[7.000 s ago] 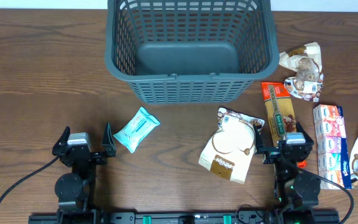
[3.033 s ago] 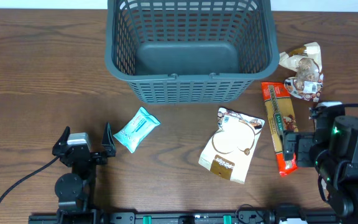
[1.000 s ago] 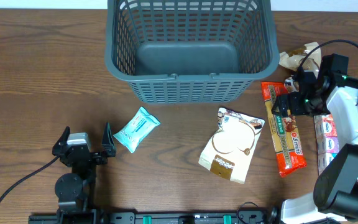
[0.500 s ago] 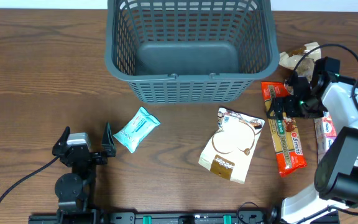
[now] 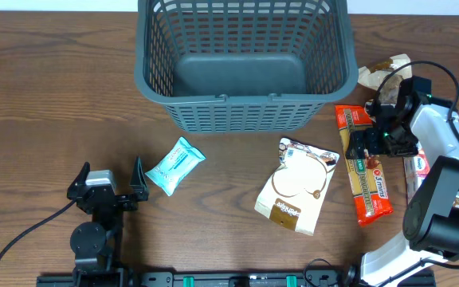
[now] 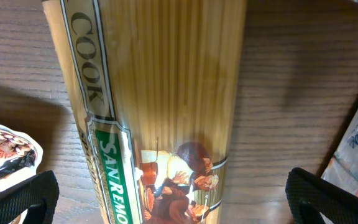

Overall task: Pack container
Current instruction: 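Lower the right gripper and close it on the spaghetti package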

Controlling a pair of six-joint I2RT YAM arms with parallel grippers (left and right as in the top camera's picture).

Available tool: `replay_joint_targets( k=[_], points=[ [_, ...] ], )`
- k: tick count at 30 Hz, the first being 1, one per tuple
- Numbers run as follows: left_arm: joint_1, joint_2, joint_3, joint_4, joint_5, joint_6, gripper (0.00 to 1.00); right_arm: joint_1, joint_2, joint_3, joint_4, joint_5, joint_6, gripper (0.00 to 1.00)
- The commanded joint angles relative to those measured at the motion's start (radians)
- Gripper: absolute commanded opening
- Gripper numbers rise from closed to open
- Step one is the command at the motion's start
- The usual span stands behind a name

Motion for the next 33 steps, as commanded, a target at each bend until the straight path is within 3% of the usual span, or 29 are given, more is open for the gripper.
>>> replay_joint_targets(
  k=[1,11,33],
  points=[
    [-0.001,-0.005,-0.016,-0.039,-0.015,-0.004,0.99,0.027,0.007,-0.002,0.0,0.018,0.021,0.99],
    [-0.001,-0.005,-0.016,-0.04,-0.015,-0.004,0.99,0.113,0.008,-0.003,0.026,0.016,0.021,0.99],
    [-0.001,-0.005,-0.016,-0.039,-0.015,-0.004,0.99,0.114,0.024,-0.134,0.121,0.013,0.026,0.99]
  ],
)
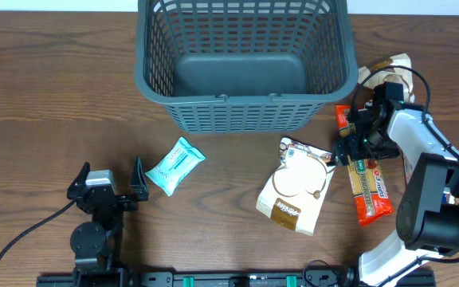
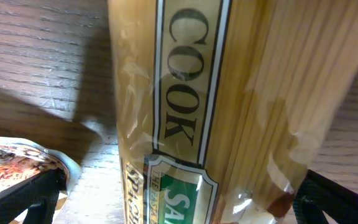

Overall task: Pack container
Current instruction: 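Lower the right gripper and close it on the spaghetti package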

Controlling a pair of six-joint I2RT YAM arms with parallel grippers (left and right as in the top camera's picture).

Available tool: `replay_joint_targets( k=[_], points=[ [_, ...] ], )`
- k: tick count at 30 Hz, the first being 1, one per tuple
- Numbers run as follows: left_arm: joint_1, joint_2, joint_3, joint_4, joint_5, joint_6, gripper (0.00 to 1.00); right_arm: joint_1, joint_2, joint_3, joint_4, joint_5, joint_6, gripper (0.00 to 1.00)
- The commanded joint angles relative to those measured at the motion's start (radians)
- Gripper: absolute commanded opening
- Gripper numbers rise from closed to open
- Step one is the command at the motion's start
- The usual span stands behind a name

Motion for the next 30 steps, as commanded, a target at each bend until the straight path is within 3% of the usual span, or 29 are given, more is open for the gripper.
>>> replay_joint_targets(
  k=[1,23,27,30],
  points=[
    [-0.001,-0.005,-0.016,-0.039,-0.015,-0.004,0.99,0.004,0.013,-0.028,0.01,-0.019,0.015,0.99],
    [-0.001,-0.005,-0.016,-0.039,-0.015,-0.004,0.99,-0.06,0.013,-0.028,0.095,-0.018,0.066,0.99],
    [-0.001,-0.005,-0.016,-0.039,-0.015,-0.004,0.99,-0.06,0.013,-0.028,0.099,-0.019,0.066,0.92],
    [-0.001,-0.005,-0.016,-0.039,-0.015,-0.003,0.99,-0.06,0.013,-0.028,0.098,-0.019,0.066,0.77]
  ],
)
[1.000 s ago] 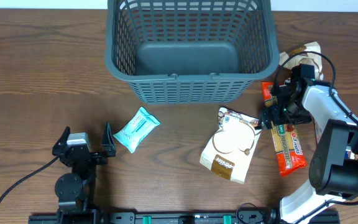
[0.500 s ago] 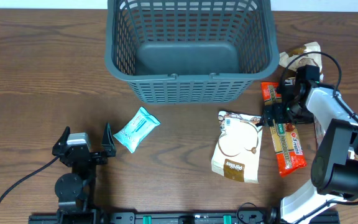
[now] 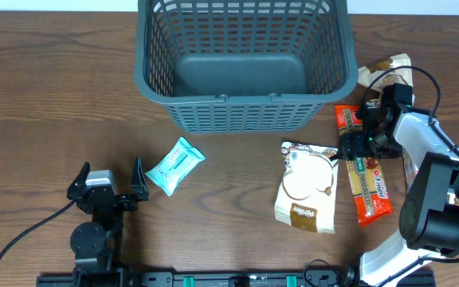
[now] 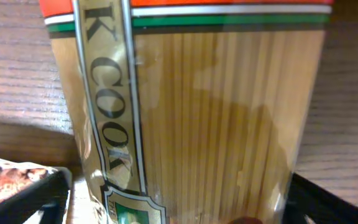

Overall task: Pack container
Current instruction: 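Lower the right gripper and close it on the spaghetti package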

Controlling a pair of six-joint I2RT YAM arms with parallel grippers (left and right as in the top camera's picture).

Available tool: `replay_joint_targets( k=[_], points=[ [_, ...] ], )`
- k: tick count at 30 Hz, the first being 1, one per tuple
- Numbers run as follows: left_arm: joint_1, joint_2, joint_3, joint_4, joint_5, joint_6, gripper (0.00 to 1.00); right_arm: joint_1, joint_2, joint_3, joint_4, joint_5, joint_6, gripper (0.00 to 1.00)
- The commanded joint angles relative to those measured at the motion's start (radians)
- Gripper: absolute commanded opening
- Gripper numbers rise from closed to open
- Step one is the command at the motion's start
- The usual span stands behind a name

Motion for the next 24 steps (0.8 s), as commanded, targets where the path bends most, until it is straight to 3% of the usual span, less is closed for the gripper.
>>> replay_joint_targets(
  k=[1,3,5,8,9,15,18,24],
  points=[
    [-0.001,-0.005,-0.016,-0.039,-0.015,-0.004,0.99,-0.007,0.013,-0.009,0.007,0.014,0.008,0.76],
    [-0.001,-0.005,-0.016,-0.039,-0.015,-0.004,0.99,-0.007,0.013,-0.009,0.008,0.014,0.008,0.75],
    [-0.001,-0.005,-0.016,-0.039,-0.015,-0.004,0.99,-0.007,0.013,-0.009,0.009,0.014,0.008,0.68],
    [-0.001,-0.005,-0.016,-0.039,-0.015,-0.003,0.99,-0.007,0.013,-0.009,0.01,0.014,0.008,0.43],
    [-0.001,-0.005,-0.016,-0.039,-0.015,-0.003,0.99,-0.007,0.013,-0.009,0.01,0.014,0.008,0.4],
    [-0.001,-0.005,-0.016,-0.039,-0.015,-0.004,0.99,-0.007,0.013,-0.009,0.01,0.014,0.008,0.33],
    [-0.001,-0.005,-0.016,-0.039,-0.015,-0.004,0.99,-0.007,0.013,-0.009,0.01,0.014,0.008,0.11],
    [-0.001,-0.005,-0.016,-0.039,-0.015,-0.003,0.99,-0.006,0.012,-0.009,0.009,0.002,0.009,0.07]
  ],
)
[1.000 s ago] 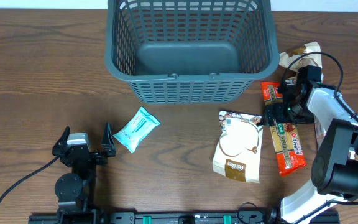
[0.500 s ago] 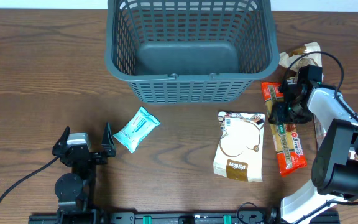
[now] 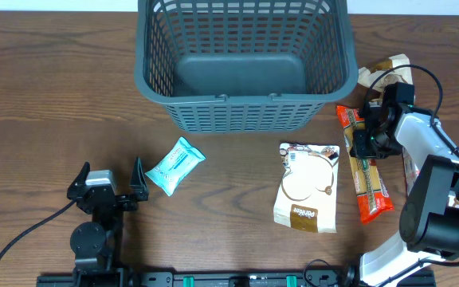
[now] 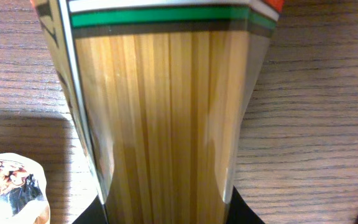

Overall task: Pack container
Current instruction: 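Lower the right gripper and close it on the spaghetti package, then lift the spaghetti package and carry it into the grey basket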

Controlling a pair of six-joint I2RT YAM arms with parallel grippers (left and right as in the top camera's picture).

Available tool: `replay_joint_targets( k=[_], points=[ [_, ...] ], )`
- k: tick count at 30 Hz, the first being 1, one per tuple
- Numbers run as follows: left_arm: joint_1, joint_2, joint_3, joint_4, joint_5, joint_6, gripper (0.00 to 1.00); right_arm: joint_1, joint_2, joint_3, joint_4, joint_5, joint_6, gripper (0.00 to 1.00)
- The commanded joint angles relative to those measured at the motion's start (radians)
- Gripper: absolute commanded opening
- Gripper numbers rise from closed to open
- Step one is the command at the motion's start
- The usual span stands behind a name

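Observation:
The grey basket (image 3: 244, 119) stands at the back middle of the table. A long spaghetti packet (image 3: 362, 166) with red ends lies to the right of it. My right gripper (image 3: 365, 143) is shut on the spaghetti packet (image 4: 166, 118) near its upper end; the packet is pinched in between the black fingers (image 4: 244, 211). A white and brown pouch (image 3: 307, 187) lies just left of the packet, and a light-blue wipes pack (image 3: 174, 165) lies left of centre. My left gripper (image 3: 106, 187) rests at the front left, open and empty.
A crumpled beige wrapper (image 3: 385, 70) lies behind the right arm, beside the basket's right wall. Another clear packet (image 3: 411, 171) shows partly under the right arm. A corner of the white pouch (image 4: 8, 186) shows at lower left in the right wrist view.
My right gripper was open astride the spaghetti packet; now its fingers are shut on it, squeezing the packet in. The packet's upper end has shifted slightly right.
First my right gripper hung open over the middle of the spaghetti packet. Then it sat lower and nearer the upper end, and the white pouch was turned more upright. Now the gripper is shut on the packet. The left arm stayed still.

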Motion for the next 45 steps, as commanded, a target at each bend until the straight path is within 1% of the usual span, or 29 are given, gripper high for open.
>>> replay_joint_targets(
  k=[1,5,11,16,25,31,35,38,45],
  points=[
    [-0.001,-0.005,-0.016,-0.039,-0.015,-0.004,0.99,-0.005,0.026,-0.011,0.01,-0.021,0.0,0.06],
    [-0.001,-0.005,-0.016,-0.039,-0.015,-0.004,0.99,-0.004,0.021,-0.006,0.001,-0.029,0.035,0.01],
    [-0.001,-0.005,-0.016,-0.039,-0.015,-0.003,0.99,-0.003,-0.03,0.025,-0.024,-0.081,0.057,0.01],
    [-0.001,-0.005,-0.016,-0.039,-0.015,-0.004,0.99,-0.003,-0.14,0.062,-0.031,-0.081,0.072,0.01],
    [-0.001,-0.005,-0.016,-0.039,-0.015,-0.004,0.99,-0.003,-0.397,0.101,-0.017,-0.076,0.067,0.01],
    [-0.001,-0.005,-0.016,-0.039,-0.015,-0.004,0.99,-0.003,-0.497,0.102,0.013,-0.072,0.067,0.01],
    [-0.001,-0.005,-0.016,-0.039,-0.015,-0.004,0.99,-0.003,-0.542,0.112,0.081,-0.075,0.067,0.01],
    [-0.001,-0.005,-0.016,-0.039,-0.015,-0.004,0.99,-0.003,-0.558,0.168,0.101,-0.082,0.067,0.01],
    [-0.001,-0.005,-0.016,-0.039,-0.015,-0.004,0.99,0.039,-0.549,0.406,0.089,-0.1,0.047,0.01]
  ],
)
